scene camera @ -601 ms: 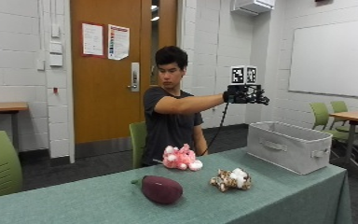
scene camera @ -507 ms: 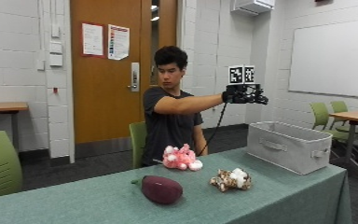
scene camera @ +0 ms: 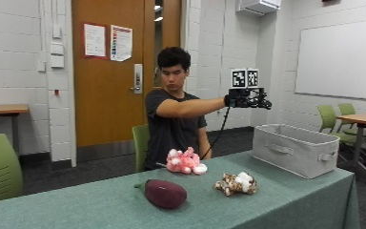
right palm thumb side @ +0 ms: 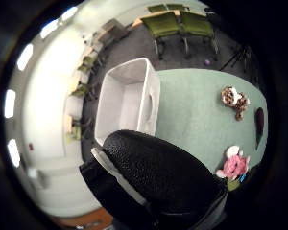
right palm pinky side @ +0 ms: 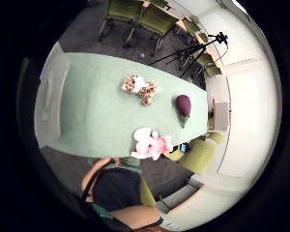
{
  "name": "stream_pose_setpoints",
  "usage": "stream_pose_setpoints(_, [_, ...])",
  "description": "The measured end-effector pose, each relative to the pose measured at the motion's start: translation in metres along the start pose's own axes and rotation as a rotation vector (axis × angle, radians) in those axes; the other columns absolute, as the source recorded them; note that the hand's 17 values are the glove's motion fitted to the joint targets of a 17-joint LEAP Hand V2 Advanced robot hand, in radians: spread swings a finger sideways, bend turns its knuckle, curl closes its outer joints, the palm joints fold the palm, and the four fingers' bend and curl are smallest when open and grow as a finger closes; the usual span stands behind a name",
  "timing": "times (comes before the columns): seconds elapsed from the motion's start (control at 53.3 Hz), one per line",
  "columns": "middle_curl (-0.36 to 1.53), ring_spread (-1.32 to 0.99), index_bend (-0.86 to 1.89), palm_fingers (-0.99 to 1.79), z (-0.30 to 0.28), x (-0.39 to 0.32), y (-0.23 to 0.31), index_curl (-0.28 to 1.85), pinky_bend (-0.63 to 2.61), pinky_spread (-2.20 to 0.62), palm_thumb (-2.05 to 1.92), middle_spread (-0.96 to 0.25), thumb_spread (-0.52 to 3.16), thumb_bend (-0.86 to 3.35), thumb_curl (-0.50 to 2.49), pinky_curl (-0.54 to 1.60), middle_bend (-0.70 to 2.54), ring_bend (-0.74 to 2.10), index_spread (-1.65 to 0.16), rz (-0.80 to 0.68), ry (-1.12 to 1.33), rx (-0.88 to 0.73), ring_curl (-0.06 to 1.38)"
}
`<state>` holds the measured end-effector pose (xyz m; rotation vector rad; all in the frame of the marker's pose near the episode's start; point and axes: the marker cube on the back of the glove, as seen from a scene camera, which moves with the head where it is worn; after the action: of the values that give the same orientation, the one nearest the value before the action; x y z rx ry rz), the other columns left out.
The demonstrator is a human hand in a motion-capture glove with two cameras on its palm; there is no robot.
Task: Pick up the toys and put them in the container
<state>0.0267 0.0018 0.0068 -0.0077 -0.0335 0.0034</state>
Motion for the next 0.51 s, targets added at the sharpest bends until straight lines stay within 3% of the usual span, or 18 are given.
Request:
stream_pose_setpoints(0.225, [0.29,-0.23,0.18,0.02,-0.009,0.029,0.026,0.29,0.48,-0.06,-0.21,-0.05,1.02,-0.13,0.00,0.28,0.29,0.20,-0.19,-0.050,0.077,0.027,0.18])
stream_pose_setpoints(0.507, [0.33,-0.24,0.19,0.06,0.002,0.127,0.094,0.35,0.47,-0.06,-0.22,-0.06,1.00,-0.14,0.00,0.31,0.30,0.19,-0.20,-0.009,0.082,0.011,0.21])
